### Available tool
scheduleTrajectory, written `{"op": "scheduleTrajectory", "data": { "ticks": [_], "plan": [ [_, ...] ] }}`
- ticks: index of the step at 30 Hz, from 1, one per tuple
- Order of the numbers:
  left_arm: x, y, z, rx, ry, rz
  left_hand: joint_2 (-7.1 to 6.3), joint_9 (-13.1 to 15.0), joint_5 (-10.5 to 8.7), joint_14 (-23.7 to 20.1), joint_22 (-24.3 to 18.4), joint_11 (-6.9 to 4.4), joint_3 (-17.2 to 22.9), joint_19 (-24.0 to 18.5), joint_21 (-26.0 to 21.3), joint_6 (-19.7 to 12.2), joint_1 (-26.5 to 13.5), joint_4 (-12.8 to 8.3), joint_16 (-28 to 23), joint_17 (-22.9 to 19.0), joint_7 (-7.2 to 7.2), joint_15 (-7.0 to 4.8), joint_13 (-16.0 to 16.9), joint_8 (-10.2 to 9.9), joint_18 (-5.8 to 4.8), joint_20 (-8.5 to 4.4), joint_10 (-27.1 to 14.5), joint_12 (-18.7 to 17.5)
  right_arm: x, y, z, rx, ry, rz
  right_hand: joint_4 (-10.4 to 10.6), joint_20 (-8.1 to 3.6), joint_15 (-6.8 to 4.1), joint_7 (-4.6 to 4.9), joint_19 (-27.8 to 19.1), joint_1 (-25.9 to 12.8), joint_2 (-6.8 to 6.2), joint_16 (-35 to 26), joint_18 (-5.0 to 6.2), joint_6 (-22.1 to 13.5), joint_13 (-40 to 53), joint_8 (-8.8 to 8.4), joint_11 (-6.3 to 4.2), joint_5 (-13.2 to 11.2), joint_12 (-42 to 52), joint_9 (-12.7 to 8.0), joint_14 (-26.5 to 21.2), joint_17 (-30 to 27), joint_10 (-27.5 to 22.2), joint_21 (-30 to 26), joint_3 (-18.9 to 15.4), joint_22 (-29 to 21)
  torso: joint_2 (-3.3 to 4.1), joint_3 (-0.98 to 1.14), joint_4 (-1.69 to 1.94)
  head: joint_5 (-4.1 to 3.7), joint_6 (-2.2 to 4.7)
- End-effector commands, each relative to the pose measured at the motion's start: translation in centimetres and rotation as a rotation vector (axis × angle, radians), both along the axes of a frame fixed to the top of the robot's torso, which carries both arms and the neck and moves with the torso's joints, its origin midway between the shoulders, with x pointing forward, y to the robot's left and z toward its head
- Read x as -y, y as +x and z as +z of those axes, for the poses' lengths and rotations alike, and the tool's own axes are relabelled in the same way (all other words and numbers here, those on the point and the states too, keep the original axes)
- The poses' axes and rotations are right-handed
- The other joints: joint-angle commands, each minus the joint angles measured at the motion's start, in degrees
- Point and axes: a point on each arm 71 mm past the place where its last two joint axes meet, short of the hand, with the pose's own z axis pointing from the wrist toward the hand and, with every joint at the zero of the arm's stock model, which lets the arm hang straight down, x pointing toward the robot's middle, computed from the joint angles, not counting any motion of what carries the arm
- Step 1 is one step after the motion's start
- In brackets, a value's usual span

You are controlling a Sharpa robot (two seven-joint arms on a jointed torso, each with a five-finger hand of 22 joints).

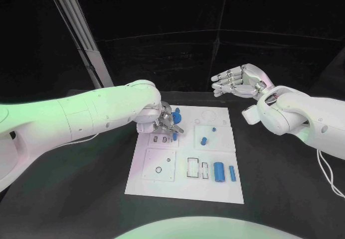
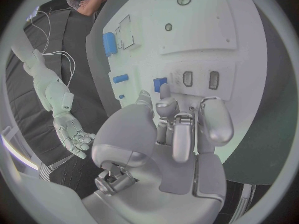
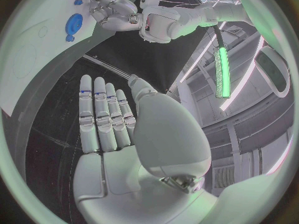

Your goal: Assemble the parts on the task board

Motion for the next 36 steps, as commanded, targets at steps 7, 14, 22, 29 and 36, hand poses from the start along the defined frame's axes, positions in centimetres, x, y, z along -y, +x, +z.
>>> {"op": "scheduleTrajectory", "data": {
  "ticks": [7,14,22,29,36],
  "plan": [
    [-0.05,-0.03,-0.2,-0.024,0.034,-0.017,-0.43,0.5,-0.13,6.2,0.4,-0.19,0.7,0.2,0.5,-0.6,1.0,-0.2,0.2,15.1,-0.18,-0.47,0.2,0.7,-0.74,-0.13,0.3,0.3,-0.15,0.06,0.17,0.009,0.008,0.007,-0.3,-0.06,0.5,-0.03,0.3,-0.5,-0.09,-0.4,0.66,-0.4,0.0,-0.16,0.16,0.3,-0.4,0.0,0.0,-0.1,-0.5,-0.4,-0.1,-0.1,-0.01,-0.08,-0.17,0.15,-0.07],
    [-0.14,-0.03,-0.3,-0.036,0.047,-0.023,-0.71,1.0,-0.13,6.2,0.6,-0.23,1.4,0.1,0.6,-1.0,1.7,-0.6,0.2,15.1,-0.23,-0.51,0.2,1.3,-0.76,-0.17,0.3,0.4,-0.22,0.11,0.13,0.007,0.008,0.009,-0.4,-0.02,0.55,0.0,0.3,-0.6,-0.09,-0.5,0.66,-0.5,0.0,-0.17,0.19,0.3,-0.4,0.0,0.0,-0.2,-0.6,-0.5,-0.1,-0.2,0.06,-0.14,-0.4,0.26,-0.12],
    [-0.24,0.06,-0.35,-0.04,0.054,-0.024,-1.42,1.4,-0.15,6.2,0.6,-0.23,2.1,0.0,0.6,-1.4,2.2,-0.8,0.2,15.1,-0.21,-0.51,-0.1,1.7,-0.74,-0.18,0.1,0.3,-0.32,0.14,0.11,0.006,0.008,0.012,-0.5,0.01,0.59,0.04,0.3,-0.6,-0.11,-0.6,0.66,-0.6,0.0,-0.17,0.23,0.4,-0.4,0.0,-0.1,-0.2,-0.7,-0.7,-0.2,-0.3,0.01,-0.16,-0.47,0.23,-0.13],
    [-0.16,0.05,-0.4,-0.041,0.053,-0.028,-1.72,1.5,-0.16,6.2,0.6,-0.22,2.3,0.0,0.6,-1.5,2.3,-0.9,0.2,15.1,-0.2,-0.5,-0.1,1.8,-0.74,-0.18,0.1,0.3,-0.41,0.22,0.06,0.005,0.008,0.013,-0.5,0.04,0.62,0.07,0.4,-0.7,-0.09,-0.7,0.65,-0.7,0.0,-0.18,0.27,0.4,-0.4,0.0,-0.1,-0.3,-0.8,-0.8,-0.2,-0.3,0.04,-0.25,-0.54,0.37,-0.16],
    [-0.17,0.06,-0.44,-0.044,0.053,-0.031,-2.35,1.8,-0.16,6.2,0.7,-0.2,2.7,-0.1,0.6,-1.7,2.5,-1.0,0.2,15.1,-0.18,-0.48,-0.1,2.0,-0.73,-0.17,0.0,0.3,-0.48,0.29,0.02,0.004,0.008,0.015,-0.6,0.07,0.66,0.1,0.3,-0.7,-0.06,-0.8,0.65,-0.7,0.0,-0.18,0.3,0.4,-0.5,0.0,-0.2,-0.4,-0.9,-0.9,-0.2,-0.4,0.06,-0.25,-0.66,0.49,-0.15]
  ]
}}
